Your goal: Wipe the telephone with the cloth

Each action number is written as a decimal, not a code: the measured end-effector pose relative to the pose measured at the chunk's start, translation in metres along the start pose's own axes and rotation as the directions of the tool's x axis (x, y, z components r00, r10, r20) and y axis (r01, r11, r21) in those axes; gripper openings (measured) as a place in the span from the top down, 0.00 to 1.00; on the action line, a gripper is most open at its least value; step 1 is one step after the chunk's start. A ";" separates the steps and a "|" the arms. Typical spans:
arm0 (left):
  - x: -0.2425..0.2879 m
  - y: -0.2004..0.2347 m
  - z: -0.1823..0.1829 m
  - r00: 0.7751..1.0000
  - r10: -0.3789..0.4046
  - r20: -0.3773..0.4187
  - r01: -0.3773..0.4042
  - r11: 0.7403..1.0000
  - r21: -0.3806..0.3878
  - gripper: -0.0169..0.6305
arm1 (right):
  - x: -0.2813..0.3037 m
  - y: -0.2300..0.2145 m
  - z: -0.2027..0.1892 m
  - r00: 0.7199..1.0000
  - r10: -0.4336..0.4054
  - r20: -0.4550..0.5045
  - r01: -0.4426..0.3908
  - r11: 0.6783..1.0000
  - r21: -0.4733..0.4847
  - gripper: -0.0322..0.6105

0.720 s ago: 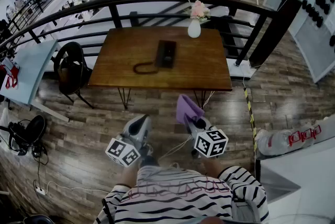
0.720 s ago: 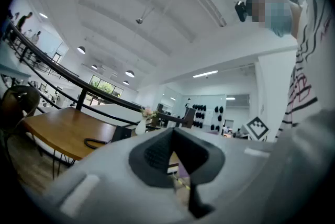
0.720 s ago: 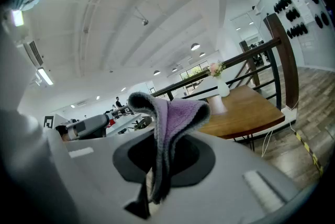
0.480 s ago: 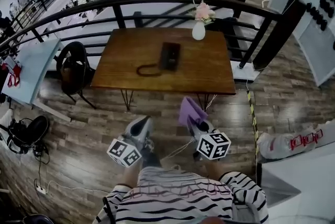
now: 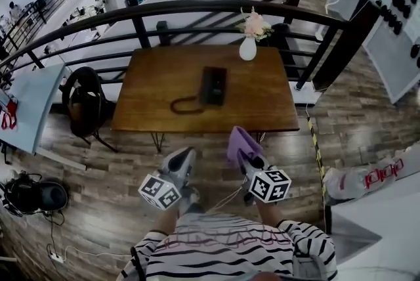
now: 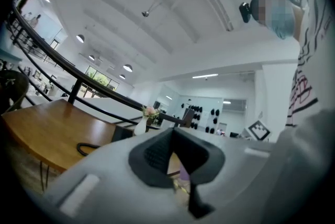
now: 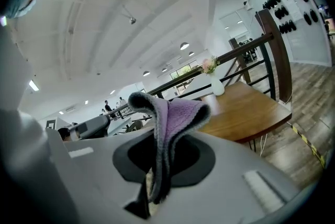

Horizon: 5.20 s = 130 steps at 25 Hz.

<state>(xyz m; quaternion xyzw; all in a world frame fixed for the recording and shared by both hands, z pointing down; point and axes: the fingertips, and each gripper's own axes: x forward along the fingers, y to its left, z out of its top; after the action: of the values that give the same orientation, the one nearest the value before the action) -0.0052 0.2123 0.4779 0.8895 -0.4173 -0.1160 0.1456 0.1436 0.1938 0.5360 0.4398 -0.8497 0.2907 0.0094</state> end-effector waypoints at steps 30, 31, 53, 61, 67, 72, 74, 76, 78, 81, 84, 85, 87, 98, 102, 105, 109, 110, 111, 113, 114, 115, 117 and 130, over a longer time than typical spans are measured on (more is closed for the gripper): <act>0.148 0.211 0.057 0.986 -0.135 -0.095 0.127 0.988 -0.084 0.97 | 0.218 -0.051 0.089 0.991 -0.136 0.004 0.135 0.986 0.095 0.89; 0.157 0.212 0.059 0.987 -0.130 -0.092 0.123 0.989 -0.077 0.97 | 0.223 -0.057 0.094 0.992 -0.125 0.000 0.125 0.988 0.091 0.89; 0.269 0.261 0.034 0.997 0.000 -0.075 -0.007 0.995 -0.096 0.97 | 0.308 -0.148 0.135 0.993 0.032 -0.109 -0.023 0.996 0.082 0.89; 0.280 0.309 0.053 0.991 -0.078 -0.109 0.066 0.991 -0.112 0.97 | 0.362 -0.137 0.133 0.993 -0.035 -0.109 0.047 0.994 0.103 0.89; 0.287 0.342 0.066 0.983 -0.130 -0.131 0.112 0.985 -0.133 0.97 | 0.408 -0.123 0.133 0.991 -0.051 -0.121 0.065 0.991 0.118 0.89; 0.291 0.361 0.070 0.978 -0.158 -0.134 0.138 0.980 -0.145 0.97 | 0.451 -0.113 0.126 0.987 -0.023 -0.159 0.042 0.992 0.119 0.89; 0.291 0.369 0.071 0.977 -0.162 -0.137 0.141 0.979 -0.149 0.97 | 0.471 -0.110 0.122 0.984 -0.014 -0.180 0.035 0.993 0.116 0.89; 0.289 0.378 0.074 0.978 -0.158 -0.137 0.136 0.979 -0.154 0.97 | 0.491 -0.109 0.119 0.980 -0.007 -0.200 0.032 0.992 0.120 0.89; 0.287 0.387 0.077 0.979 -0.148 -0.137 0.126 0.980 -0.154 0.97 | 0.506 -0.109 0.116 0.976 -0.004 -0.219 0.033 0.991 0.129 0.89; 0.283 0.396 0.080 0.982 -0.131 -0.137 0.109 0.982 -0.155 0.97 | 0.522 -0.115 0.110 0.967 -0.016 -0.253 0.050 0.990 0.128 0.89; 0.280 0.402 0.081 0.983 -0.121 -0.138 0.098 0.983 -0.158 0.97 | 0.530 -0.124 0.106 0.962 -0.042 -0.271 0.079 0.989 0.128 0.89; 0.281 0.403 0.082 0.983 -0.120 -0.139 0.097 0.982 -0.160 0.97 | 0.530 -0.129 0.107 0.961 -0.051 -0.272 0.089 0.988 0.129 0.89; 0.283 0.402 0.081 0.983 -0.119 -0.138 0.096 0.982 -0.163 0.97 | 0.527 -0.139 0.108 0.959 -0.070 -0.276 0.108 0.986 0.123 0.89; 0.303 0.375 0.068 0.976 -0.158 -0.147 0.134 0.977 -0.166 0.97 | 0.474 -0.205 0.110 0.941 -0.203 -0.270 0.244 0.962 0.126 0.89; 0.302 0.367 0.065 0.974 -0.169 -0.148 0.143 0.975 -0.171 0.97 | 0.451 -0.226 0.112 0.929 -0.266 -0.258 0.306 0.943 0.132 0.89; 0.302 0.361 0.062 0.975 -0.172 -0.143 0.146 0.974 -0.171 0.97 | 0.437 -0.240 0.113 0.917 -0.305 -0.256 0.344 0.931 0.121 0.89; 0.300 0.354 0.060 0.977 -0.166 -0.135 0.142 0.975 -0.170 0.97 | 0.424 -0.244 0.113 0.918 -0.310 -0.245 0.350 0.927 0.136 0.89; 0.298 0.353 0.060 0.978 -0.163 -0.133 0.139 0.975 -0.171 0.97 | 0.423 -0.239 0.115 0.924 -0.300 -0.235 0.338 0.930 0.141 0.89; 0.297 0.352 0.060 0.979 -0.160 -0.130 0.137 0.976 -0.172 0.97 | 0.423 -0.233 0.117 0.932 -0.287 -0.223 0.323 0.935 0.146 0.89; 0.294 0.350 0.060 0.980 -0.153 -0.125 0.131 0.976 -0.173 0.97 | 0.423 -0.217 0.125 0.950 -0.251 -0.188 0.280 0.948 0.152 0.89; 0.292 0.350 0.060 0.981 -0.151 -0.122 0.128 0.977 -0.172 0.97 | 0.423 -0.207 0.129 0.959 -0.228 -0.171 0.254 0.955 0.151 0.89; 0.291 0.349 0.061 0.982 -0.147 -0.120 0.125 0.977 -0.170 0.97 | 0.424 -0.195 0.132 0.967 -0.202 -0.158 0.225 0.963 0.147 0.89; 0.286 0.350 0.062 0.984 -0.132 -0.116 0.112 0.980 -0.167 0.97 | 0.430 -0.170 0.135 0.980 -0.134 -0.147 0.155 0.978 0.141 0.89; 0.260 0.358 0.066 0.994 -0.051 -0.099 0.036 0.988 -0.151 0.97 | 0.480 -0.126 0.062 0.940 -0.003 -0.341 0.049 0.991 0.127 0.89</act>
<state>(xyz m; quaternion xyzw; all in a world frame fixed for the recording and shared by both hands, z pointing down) -0.1180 -0.2178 0.5221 0.8898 -0.3799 -0.1041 0.2305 -0.0402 -0.2494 0.6759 0.3940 -0.8081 0.4181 0.1302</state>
